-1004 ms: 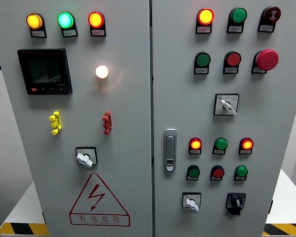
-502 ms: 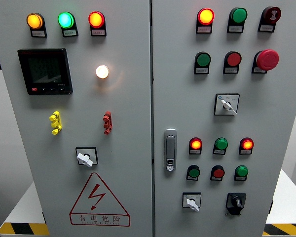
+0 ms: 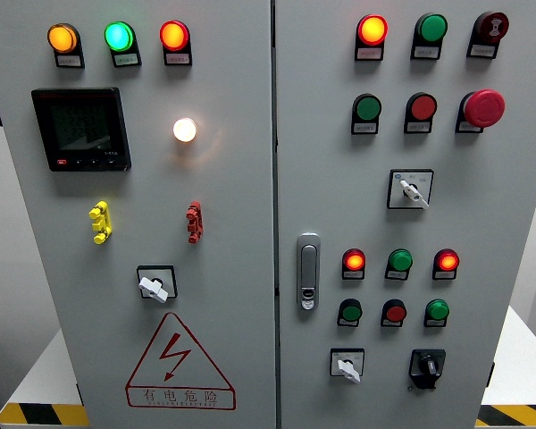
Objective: Trip black knob to open circuit
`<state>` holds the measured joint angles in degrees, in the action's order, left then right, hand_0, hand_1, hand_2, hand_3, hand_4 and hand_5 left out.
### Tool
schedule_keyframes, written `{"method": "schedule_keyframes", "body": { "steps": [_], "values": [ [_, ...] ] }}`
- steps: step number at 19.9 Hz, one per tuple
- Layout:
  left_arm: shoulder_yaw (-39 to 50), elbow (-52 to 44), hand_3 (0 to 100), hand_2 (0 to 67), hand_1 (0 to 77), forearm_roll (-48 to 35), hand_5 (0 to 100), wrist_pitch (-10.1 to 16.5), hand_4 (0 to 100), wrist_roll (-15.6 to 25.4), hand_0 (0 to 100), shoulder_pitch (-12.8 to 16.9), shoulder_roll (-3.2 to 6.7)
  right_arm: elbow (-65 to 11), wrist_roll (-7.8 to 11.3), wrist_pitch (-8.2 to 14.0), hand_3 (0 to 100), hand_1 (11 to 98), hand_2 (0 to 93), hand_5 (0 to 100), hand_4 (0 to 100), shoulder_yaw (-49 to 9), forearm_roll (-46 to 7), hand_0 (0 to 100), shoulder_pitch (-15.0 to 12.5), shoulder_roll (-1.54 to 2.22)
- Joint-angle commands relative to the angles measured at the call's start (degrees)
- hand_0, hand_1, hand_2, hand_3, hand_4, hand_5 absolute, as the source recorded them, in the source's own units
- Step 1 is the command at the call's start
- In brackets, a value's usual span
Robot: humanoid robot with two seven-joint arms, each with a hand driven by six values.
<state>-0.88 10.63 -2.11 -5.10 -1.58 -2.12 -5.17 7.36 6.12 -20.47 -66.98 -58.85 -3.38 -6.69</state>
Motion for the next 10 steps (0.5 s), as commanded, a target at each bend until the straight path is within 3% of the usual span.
{"method": "schedule_keyframes", "body": {
  "steps": [1, 3, 5, 6, 8, 10],
  "values": [
    [0.0, 0.0, 26, 19.4, 0.0, 0.0, 9, 0.0, 10, 0.0, 0, 0.0, 0.07, -2.3, 0.39, -1.9, 0, 39.3, 0.0, 0, 0, -11.1, -11.8, 78, 0.1, -0.08],
    [0.0, 0.0, 26, 19.4, 0.0, 0.0, 9, 0.0, 10, 0.0, 0, 0.0, 0.07, -9.6, 2.92, -1.9, 1, 39.3, 0.0, 1, 0, -12.7, -12.0, 78, 0.0, 0.19],
    [0.0, 0.0, 26, 19.4, 0.0, 0.0, 9, 0.0, 10, 0.0, 0, 0.0, 0.07, -13.8, 6.00, -1.7, 2, 39.4, 0.0, 3, 0, -12.6, -12.5, 78, -0.3, 1.32],
    [0.0, 0.0, 26, 19.4, 0.0, 0.0, 9, 0.0, 10, 0.0, 0, 0.0, 0.07, -15.4, 7.23, -1.1, 2, 39.4, 0.0, 4, 0, -11.4, -12.3, 78, -0.3, 2.81],
    [0.0, 0.0, 26, 19.4, 0.0, 0.0, 9, 0.0, 10, 0.0, 0, 0.0, 0.07, -18.2, 8.82, -0.1, 4, 39.5, 0.0, 5, 0, -10.5, -12.3, 77, -0.1, 5.01],
    [0.0, 0.0, 26, 19.4, 0.0, 0.0, 9, 0.0, 10, 0.0, 0, 0.0, 0.07, -21.0, 9.35, 1.2, 4, 39.4, 0.0, 5, 0, -12.6, -12.3, 77, -0.1, 5.72]
  ]
}}
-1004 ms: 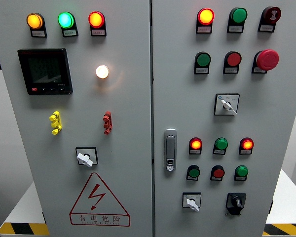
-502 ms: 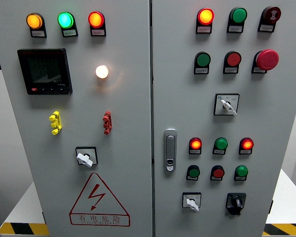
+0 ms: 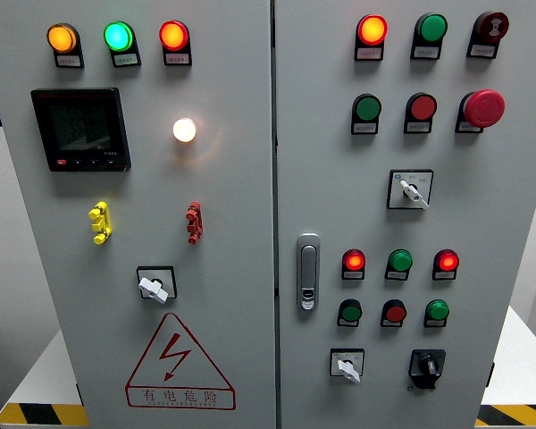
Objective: Trip black knob to open circuit
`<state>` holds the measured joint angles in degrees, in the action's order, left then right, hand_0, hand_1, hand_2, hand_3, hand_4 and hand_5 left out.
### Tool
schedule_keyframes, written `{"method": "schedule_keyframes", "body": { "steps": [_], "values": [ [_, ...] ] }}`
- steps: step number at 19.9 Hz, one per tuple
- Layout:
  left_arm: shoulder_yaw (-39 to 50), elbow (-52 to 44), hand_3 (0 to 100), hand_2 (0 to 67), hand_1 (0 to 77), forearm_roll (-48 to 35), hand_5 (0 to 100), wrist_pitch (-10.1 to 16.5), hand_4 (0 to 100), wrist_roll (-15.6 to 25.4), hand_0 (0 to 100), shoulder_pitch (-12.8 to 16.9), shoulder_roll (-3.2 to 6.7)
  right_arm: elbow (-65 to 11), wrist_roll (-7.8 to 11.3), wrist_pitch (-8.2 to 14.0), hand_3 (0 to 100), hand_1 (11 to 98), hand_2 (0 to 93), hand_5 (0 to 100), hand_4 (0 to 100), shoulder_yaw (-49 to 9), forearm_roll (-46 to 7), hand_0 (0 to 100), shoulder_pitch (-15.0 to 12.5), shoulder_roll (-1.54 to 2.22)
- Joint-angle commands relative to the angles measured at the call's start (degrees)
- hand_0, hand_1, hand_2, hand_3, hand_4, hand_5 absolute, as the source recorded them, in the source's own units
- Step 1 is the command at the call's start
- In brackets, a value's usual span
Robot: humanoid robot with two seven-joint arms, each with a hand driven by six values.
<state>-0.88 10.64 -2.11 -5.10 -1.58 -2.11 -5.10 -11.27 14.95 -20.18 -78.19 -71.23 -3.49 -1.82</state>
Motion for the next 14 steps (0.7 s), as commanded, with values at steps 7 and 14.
{"method": "schedule_keyframes", "body": {
  "steps": [7, 14],
  "values": [
    [0.0, 0.0, 26, 19.4, 0.0, 0.0, 9, 0.0, 10, 0.0, 0, 0.0, 0.00, -19.9, -1.06, 1.8, 9, 40.6, 0.0, 9, 0, -13.6, -10.8, 77, -3.8, -2.74],
    [0.0, 0.0, 26, 19.4, 0.0, 0.0, 9, 0.0, 10, 0.0, 0, 0.0, -0.09, -45.0, -4.14, 0.0, 14, 42.4, 0.0, 16, 3, -14.2, -15.3, 77, -6.5, -4.86]
  ]
}}
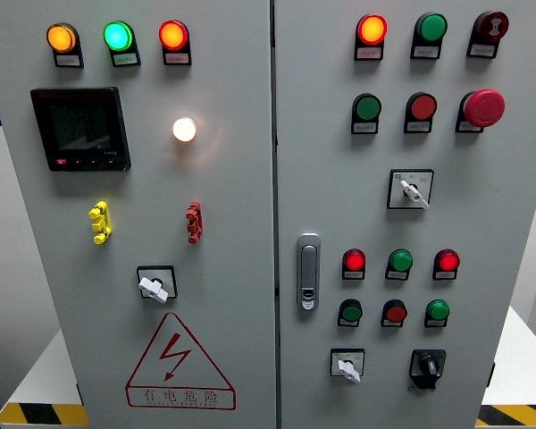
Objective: Trip black knob to open circuit
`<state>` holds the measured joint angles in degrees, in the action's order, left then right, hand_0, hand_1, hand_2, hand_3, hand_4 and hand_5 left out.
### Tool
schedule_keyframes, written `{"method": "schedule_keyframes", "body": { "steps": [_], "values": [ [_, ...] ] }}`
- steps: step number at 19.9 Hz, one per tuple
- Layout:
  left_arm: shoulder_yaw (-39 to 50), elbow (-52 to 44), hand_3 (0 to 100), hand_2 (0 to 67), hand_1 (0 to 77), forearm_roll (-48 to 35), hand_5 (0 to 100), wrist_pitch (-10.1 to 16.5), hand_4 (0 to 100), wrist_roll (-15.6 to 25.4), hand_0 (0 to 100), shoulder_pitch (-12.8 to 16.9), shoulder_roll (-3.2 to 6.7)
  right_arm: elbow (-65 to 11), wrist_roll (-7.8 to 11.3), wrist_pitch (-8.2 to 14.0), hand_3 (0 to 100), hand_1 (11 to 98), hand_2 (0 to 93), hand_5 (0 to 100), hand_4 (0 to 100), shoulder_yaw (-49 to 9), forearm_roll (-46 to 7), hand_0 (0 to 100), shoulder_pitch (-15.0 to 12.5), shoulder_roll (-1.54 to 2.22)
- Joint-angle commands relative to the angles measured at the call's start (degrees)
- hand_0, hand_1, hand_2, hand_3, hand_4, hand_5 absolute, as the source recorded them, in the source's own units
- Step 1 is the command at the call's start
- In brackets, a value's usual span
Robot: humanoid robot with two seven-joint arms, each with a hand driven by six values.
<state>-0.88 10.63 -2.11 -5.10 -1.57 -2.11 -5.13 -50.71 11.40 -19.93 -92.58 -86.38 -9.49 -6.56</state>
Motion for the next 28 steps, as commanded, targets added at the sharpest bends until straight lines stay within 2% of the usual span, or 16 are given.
{"method": "schedule_keyframes", "body": {
  "steps": [1, 4, 8, 13, 15, 17, 19, 20, 22, 25, 27, 28],
  "values": [
    [0.0, 0.0, 26, 19.4, 0.0, 0.0, 9, 0.0, 10, 0.0, 0, 0.0, 0.03, -8.1, -0.85, -0.2, 15, 42.5, 0.0, 18, 4, 0.4, -0.1, 77, -0.7, -0.12],
    [0.0, 0.0, 26, 19.4, 0.0, 0.0, 9, 0.0, 10, 0.0, 0, 0.0, -0.05, -14.9, -0.94, -0.1, 19, 42.4, 0.0, 23, 9, 1.1, -0.1, 77, -1.1, -0.21],
    [0.0, 0.0, 26, 19.4, 0.0, 0.0, 9, 0.0, 10, 0.0, 0, -0.1, 0.03, -22.9, -2.35, -0.2, 26, 42.4, 0.0, 30, 16, 0.8, 0.3, 77, -1.2, -0.29],
    [0.0, 0.0, 26, 19.4, 0.0, 0.0, 9, 0.0, 10, 0.0, 0, 0.0, -0.05, -30.2, -2.35, 0.5, 38, 42.9, 0.0, 43, 33, 0.6, 0.7, 77, -1.2, -0.29],
    [0.0, 0.0, 26, 19.4, 0.0, 0.0, 9, 0.0, 10, 0.0, 0, 0.0, 0.03, -32.1, -2.35, 1.7, 43, 43.2, 0.0, 46, 40, 0.9, 1.1, 78, -0.9, -0.29],
    [0.0, 0.0, 26, 19.4, 0.0, 0.0, 9, 0.0, 10, 0.0, 0, 0.0, 0.04, -33.2, -2.17, 4.4, 49, 43.8, 0.0, 50, 46, 1.2, 1.3, 78, -0.3, -0.29],
    [0.0, 0.0, 26, 19.4, 0.0, 0.0, 9, 0.0, 10, 0.0, 0, 0.0, 0.04, -33.1, -2.17, 5.0, 67, 45.6, 0.0, 66, 64, 1.2, 1.6, 78, 1.0, -0.29],
    [0.0, 0.0, 26, 19.4, 0.0, 0.0, 9, 0.0, 10, 0.0, 0, 0.0, 0.04, -33.1, -2.17, 5.0, 67, 45.6, 0.0, 66, 64, 1.2, 1.6, 78, 1.0, -0.29],
    [0.0, 0.0, 26, 19.4, 0.0, 0.0, 9, 0.0, 10, 0.0, 0, 0.0, 0.03, -33.2, -2.08, 5.2, 77, 45.9, 0.0, 73, 71, 1.1, 1.6, 80, 2.1, -0.29],
    [0.0, 0.0, 26, 19.4, 0.0, 0.0, 9, 0.0, 10, 0.0, 0, -0.1, 0.04, -32.9, -2.35, 9.4, 81, 46.6, 0.0, 79, 73, 1.2, 1.6, 81, 5.3, -0.38],
    [0.0, 0.0, 26, 19.4, 0.0, 0.0, 9, 0.0, 10, 0.0, 0, 0.0, 0.04, -32.6, -2.43, 10.3, 83, 48.2, 0.0, 85, 75, 1.2, 1.6, 81, 6.6, -0.64],
    [0.0, 0.0, 26, 19.4, 0.0, 0.0, 9, 0.0, 10, 0.0, 0, -0.1, 0.04, -32.6, -2.52, 10.3, 83, 48.4, 0.0, 89, 77, 1.3, 1.6, 82, 6.8, -0.64]
  ]
}}
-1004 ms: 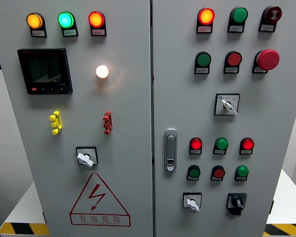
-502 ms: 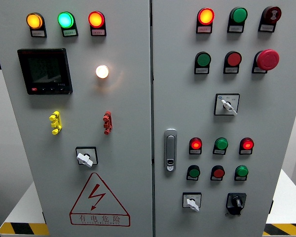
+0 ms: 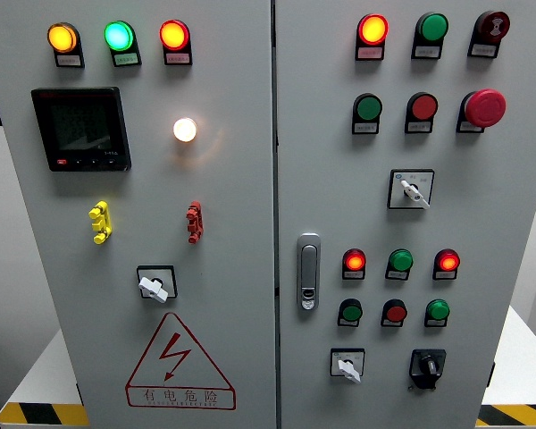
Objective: Trip black knob to open circuit
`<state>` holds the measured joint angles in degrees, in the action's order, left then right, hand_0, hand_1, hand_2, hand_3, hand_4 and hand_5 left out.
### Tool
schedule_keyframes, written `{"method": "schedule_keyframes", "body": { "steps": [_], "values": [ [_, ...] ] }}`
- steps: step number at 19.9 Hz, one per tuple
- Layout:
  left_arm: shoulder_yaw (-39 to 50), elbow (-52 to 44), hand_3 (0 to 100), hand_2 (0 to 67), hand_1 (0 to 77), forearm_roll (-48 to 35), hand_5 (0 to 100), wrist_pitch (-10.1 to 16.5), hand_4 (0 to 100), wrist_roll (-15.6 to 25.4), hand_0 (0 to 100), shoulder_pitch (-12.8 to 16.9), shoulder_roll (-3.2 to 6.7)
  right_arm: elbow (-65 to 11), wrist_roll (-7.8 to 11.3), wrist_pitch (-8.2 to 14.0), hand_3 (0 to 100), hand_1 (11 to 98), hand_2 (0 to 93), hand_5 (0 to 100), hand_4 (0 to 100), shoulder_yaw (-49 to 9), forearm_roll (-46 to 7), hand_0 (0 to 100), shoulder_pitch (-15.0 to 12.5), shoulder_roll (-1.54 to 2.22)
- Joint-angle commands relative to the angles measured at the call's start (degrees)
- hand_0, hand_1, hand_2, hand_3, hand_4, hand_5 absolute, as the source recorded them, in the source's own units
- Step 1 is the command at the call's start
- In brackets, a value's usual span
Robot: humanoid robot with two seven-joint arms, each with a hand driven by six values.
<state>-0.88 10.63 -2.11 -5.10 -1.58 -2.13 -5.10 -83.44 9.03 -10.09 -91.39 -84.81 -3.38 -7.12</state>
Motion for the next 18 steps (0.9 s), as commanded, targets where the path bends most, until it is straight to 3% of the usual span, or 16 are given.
{"method": "schedule_keyframes", "body": {
  "steps": [1, 8, 16, 17, 18],
  "values": [
    [0.0, 0.0, 26, 19.4, 0.0, 0.0, 9, 0.0, 10, 0.0, 0, 0.0, 0.01, 0.1, -0.15, 0.5, 84, 49.2, 0.0, 100, 81, 0.0, 0.0, 82, 1.1, -0.09],
    [0.0, 0.0, 26, 19.4, 0.0, 0.0, 9, 0.0, 10, 0.0, 0, 0.0, 0.01, -0.1, -2.08, 1.2, 88, 51.0, 0.0, 100, 95, 0.1, 0.1, 89, 4.4, -0.17],
    [0.0, 0.0, 26, 19.4, 0.0, 0.0, 9, 0.0, 10, 0.0, 0, 0.0, 0.01, 0.0, -4.19, 1.6, 87, 56.6, 0.0, 100, 96, 0.8, 2.0, 96, 8.1, -0.26],
    [0.0, 0.0, 26, 19.5, 0.0, 0.0, 9, 0.0, 10, 0.0, 0, 0.0, -0.08, 0.3, -4.37, 1.6, 87, 57.8, 0.0, 100, 96, 0.8, 2.1, 98, 8.8, -0.52],
    [0.0, 0.0, 26, 19.5, 0.0, 0.0, 9, 0.0, 10, 0.0, 0, 0.0, 0.01, 0.6, -4.45, 1.6, 87, 58.8, 0.0, 100, 96, 0.8, 2.1, 100, 9.4, -0.53]
  ]
}}
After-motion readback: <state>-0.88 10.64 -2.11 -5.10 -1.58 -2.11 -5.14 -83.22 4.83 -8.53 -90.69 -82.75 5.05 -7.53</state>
